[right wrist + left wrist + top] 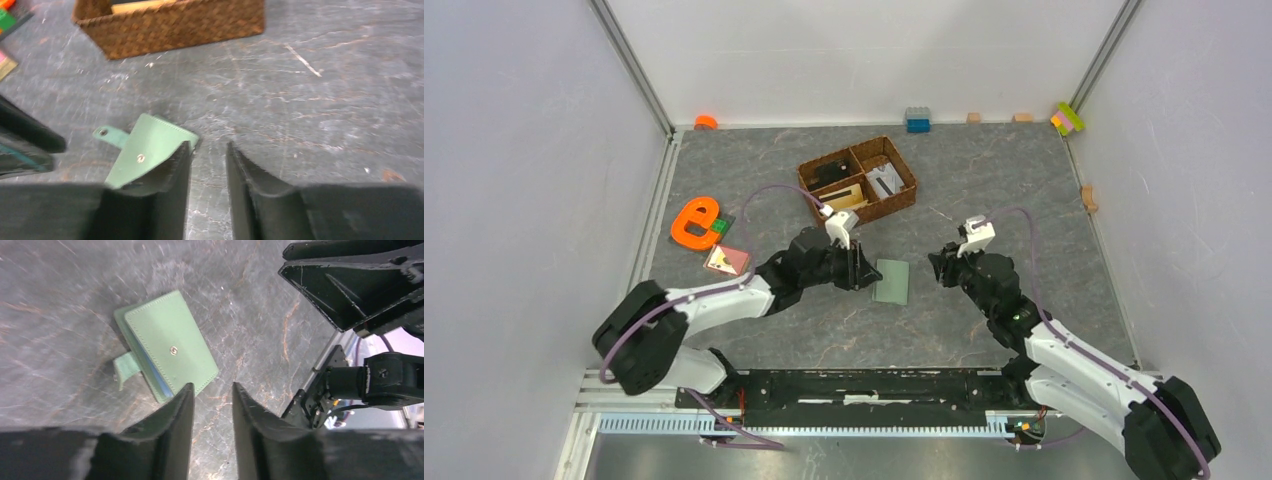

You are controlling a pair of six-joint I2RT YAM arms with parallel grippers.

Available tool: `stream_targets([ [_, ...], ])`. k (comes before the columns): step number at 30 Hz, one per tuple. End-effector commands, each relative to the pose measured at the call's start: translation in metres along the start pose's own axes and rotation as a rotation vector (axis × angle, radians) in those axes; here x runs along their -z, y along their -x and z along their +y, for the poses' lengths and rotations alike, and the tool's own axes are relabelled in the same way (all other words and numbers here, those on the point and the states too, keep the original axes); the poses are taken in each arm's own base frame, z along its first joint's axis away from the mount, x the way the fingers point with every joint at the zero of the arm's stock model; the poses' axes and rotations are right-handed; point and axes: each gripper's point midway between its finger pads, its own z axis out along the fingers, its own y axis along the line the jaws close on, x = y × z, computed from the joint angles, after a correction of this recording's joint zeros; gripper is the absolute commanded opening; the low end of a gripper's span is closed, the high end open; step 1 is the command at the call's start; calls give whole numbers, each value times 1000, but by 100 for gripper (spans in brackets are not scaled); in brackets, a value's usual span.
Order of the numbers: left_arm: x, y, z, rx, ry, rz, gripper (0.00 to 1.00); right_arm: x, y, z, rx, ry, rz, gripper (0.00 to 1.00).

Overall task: Take the credit cards out of the card holder
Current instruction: Close the card holder at the center of the board.

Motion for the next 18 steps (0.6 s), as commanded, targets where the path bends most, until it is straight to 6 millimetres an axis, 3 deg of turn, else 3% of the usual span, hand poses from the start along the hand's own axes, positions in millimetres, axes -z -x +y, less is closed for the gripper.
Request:
stream_targets([
  [1, 27, 28, 5, -80, 94, -127, 48, 12, 12, -40, 77, -199, -90, 47],
  [4, 54, 46, 16, -130, 197, -217, 89, 24, 11, -70, 71, -356, -146, 71],
  [5, 65, 51, 22, -137, 240, -259, 99, 28, 9, -79, 55, -403, -171, 85],
  [6, 74, 56, 25, -148, 261, -297, 100, 32, 8, -88, 45, -455, -192, 95],
  [11, 114, 74, 36, -214, 351, -456, 100, 43, 8, -107, 82, -561, -210, 96],
  [18, 148, 88, 57, -335, 488, -579, 100, 59, 7, -141, 105, -728, -258, 96],
])
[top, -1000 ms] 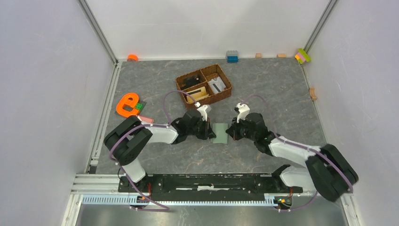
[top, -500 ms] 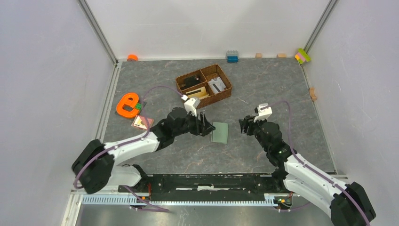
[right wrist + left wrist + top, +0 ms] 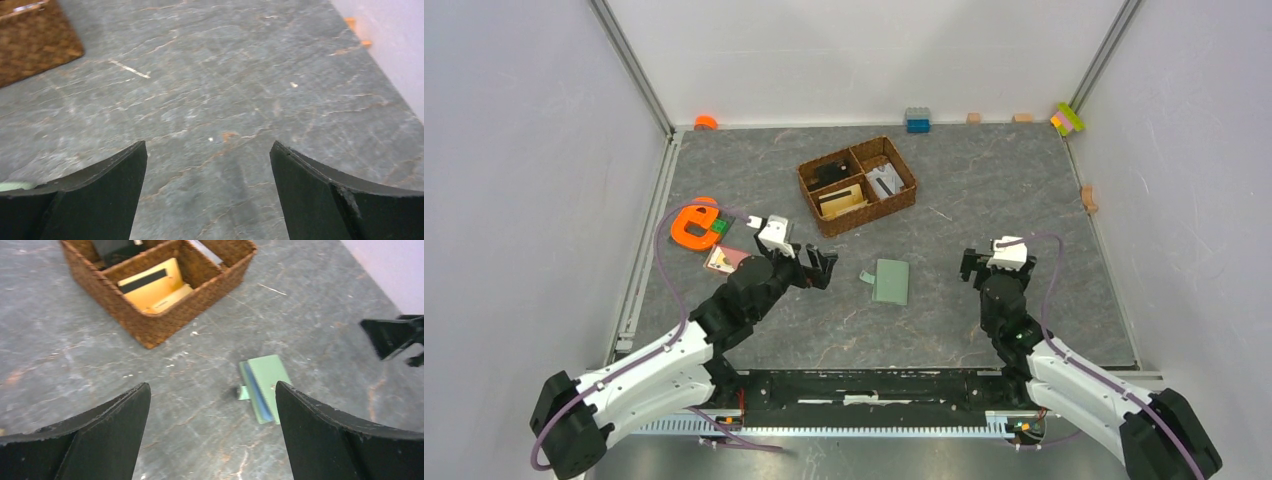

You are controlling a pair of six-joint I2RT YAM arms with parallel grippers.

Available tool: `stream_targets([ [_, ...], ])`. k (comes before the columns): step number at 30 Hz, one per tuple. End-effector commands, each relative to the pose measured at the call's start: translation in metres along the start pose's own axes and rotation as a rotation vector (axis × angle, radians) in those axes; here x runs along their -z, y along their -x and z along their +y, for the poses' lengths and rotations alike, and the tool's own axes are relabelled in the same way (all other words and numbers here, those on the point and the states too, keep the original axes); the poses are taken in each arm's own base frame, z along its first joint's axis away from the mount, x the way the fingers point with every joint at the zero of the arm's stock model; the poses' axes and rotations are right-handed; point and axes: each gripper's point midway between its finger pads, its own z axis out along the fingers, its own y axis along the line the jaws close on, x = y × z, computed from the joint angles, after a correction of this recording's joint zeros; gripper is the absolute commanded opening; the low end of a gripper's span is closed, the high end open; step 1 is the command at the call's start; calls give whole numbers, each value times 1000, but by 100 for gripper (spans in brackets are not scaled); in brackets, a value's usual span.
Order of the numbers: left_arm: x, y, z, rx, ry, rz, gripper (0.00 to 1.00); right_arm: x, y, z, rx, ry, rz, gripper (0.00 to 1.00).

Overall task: Take the credit cards out of the card holder
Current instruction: Close the card holder at the center of the board, then reset both arms

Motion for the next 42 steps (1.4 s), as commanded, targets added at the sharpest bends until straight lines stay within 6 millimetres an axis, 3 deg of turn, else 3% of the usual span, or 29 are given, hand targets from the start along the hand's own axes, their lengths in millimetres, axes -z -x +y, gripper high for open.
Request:
stream_targets([
  [1, 10, 17, 38, -139, 164, -105, 100, -6, 14, -31, -2, -128, -85, 97],
  [6, 12, 18, 50, -153, 208, -130, 100, -14, 20, -50, 95, -173, -93, 95],
  [10, 10, 17, 44, -157, 179, -110, 100, -9, -2, -62, 137, -141, -151, 88],
  [13, 10, 18, 42, -153, 168, -117, 100, -1, 0, -66, 135, -115, -225, 86],
  [20, 5, 15, 39, -154, 153, -101, 100, -8, -4, -58, 228, -51, -212, 91],
  [28, 3, 13, 45, -185, 186, -100, 100, -4, 10, -82, 214, -175, -265, 96],
  [31, 2, 11, 49, -200, 204, -92, 100, -20, -9, -71, 236, -131, -168, 98],
  [33, 1, 10, 53, -211, 225, -88, 100, -17, -2, -82, 207, -193, -197, 98],
  [39, 2, 11, 76, -276, 329, -104, 100, -21, -8, -80, 212, -188, -167, 98],
  [42, 3, 12, 97, -298, 417, -122, 100, -21, -7, -79, 210, -187, -171, 98],
])
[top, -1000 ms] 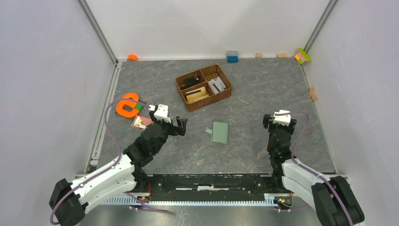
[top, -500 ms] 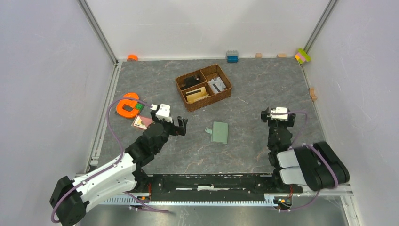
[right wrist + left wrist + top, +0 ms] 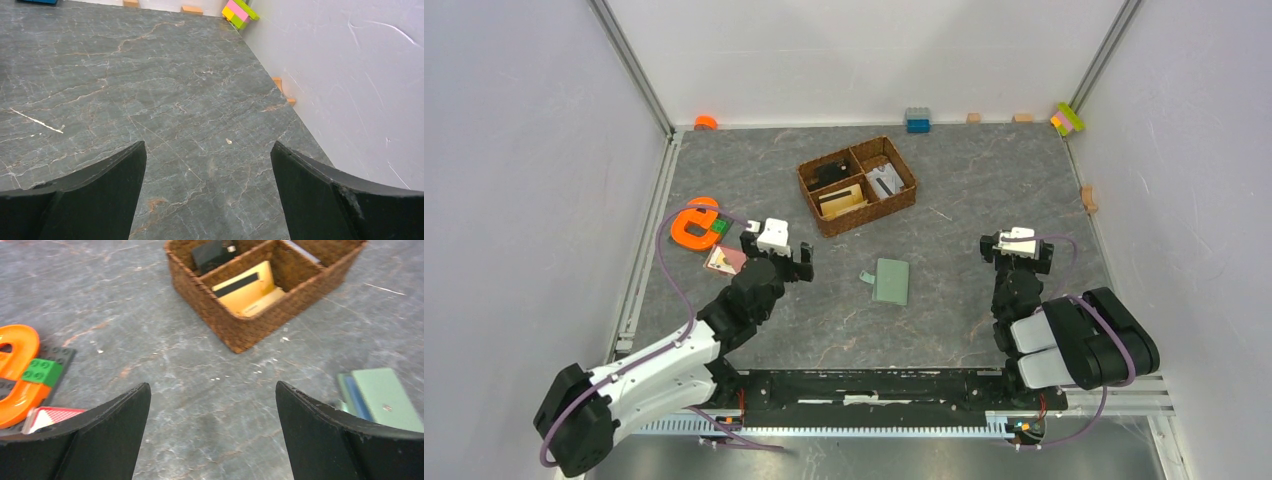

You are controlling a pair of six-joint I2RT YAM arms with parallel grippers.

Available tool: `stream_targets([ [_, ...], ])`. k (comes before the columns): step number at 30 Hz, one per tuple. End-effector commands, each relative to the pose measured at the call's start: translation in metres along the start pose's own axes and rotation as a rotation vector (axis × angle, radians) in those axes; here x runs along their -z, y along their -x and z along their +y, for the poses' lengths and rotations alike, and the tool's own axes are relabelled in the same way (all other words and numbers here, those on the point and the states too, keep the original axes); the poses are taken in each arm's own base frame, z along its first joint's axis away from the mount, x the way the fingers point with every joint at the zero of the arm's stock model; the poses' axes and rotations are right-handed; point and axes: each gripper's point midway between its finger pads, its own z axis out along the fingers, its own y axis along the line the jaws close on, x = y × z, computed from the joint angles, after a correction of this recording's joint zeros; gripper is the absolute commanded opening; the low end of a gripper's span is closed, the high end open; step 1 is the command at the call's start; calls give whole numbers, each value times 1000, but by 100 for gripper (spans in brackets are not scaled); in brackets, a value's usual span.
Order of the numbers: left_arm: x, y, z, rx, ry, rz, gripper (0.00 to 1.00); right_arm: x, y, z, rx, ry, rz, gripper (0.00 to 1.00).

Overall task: Take the credit cards out of the card holder
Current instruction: Reset both arms

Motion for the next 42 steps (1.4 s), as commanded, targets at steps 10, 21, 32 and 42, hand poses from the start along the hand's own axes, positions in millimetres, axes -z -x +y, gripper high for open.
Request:
stream_targets([
  [10, -15, 4, 99, -15, 350, -106, 100, 32, -24, -16, 13, -11, 39, 98],
  [21, -47, -30, 161, 28, 320, -165, 100, 31, -24, -16, 13, -10, 39, 98],
  [32, -72, -53, 184, 103, 373, -76, 100, 31, -24, -16, 13, -11, 39, 98],
  [42, -83, -55, 167, 55, 254, -30, 100, 32, -24, -16, 13, -11, 39, 98],
])
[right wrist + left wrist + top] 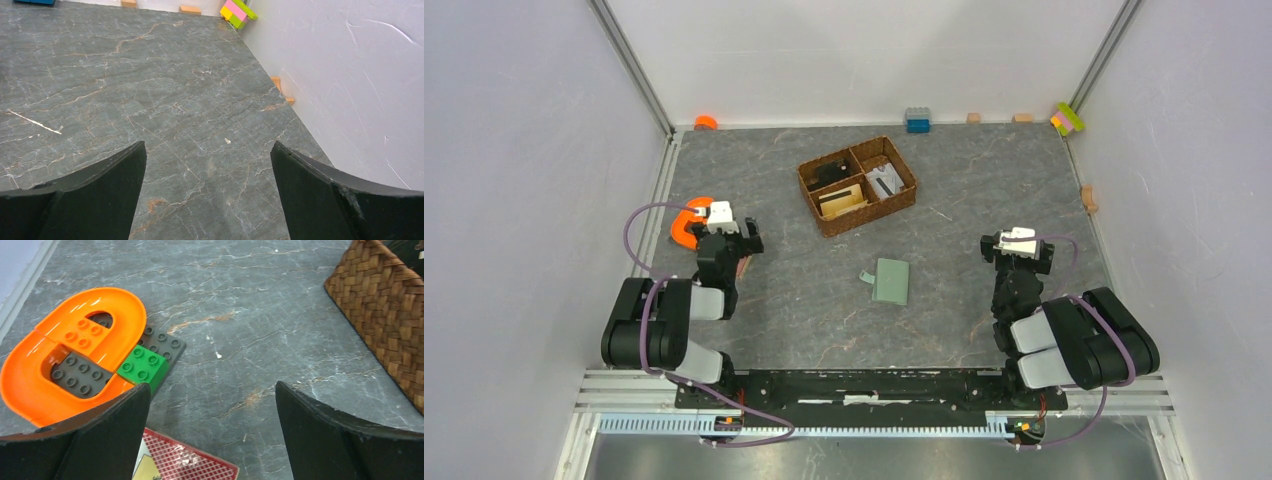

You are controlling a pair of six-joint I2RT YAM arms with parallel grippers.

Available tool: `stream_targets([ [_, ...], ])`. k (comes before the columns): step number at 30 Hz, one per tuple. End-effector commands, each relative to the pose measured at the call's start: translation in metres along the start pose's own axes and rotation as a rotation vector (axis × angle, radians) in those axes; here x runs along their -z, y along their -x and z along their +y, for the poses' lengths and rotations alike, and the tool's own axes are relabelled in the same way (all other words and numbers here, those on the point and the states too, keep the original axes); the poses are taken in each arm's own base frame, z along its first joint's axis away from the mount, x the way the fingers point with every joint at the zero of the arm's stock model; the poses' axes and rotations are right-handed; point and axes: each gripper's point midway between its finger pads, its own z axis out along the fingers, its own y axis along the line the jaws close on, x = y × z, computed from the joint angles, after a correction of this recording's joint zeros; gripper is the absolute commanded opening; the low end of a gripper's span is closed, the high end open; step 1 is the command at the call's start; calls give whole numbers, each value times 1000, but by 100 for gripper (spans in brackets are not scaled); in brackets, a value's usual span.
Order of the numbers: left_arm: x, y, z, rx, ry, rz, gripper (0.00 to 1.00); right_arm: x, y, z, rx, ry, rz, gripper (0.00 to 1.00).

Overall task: Take the credit cards out of the card holder
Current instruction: Reset both arms

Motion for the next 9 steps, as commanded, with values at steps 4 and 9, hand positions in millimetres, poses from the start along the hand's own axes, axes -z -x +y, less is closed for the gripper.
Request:
stream_targets([
  [4, -7, 15, -11, -8, -61, -37, 100, 32, -24, -15, 16, -4, 38, 98],
  [9, -8, 16, -11, -9, -59, -36, 100, 31, -24, -16, 16, -4, 38, 98],
])
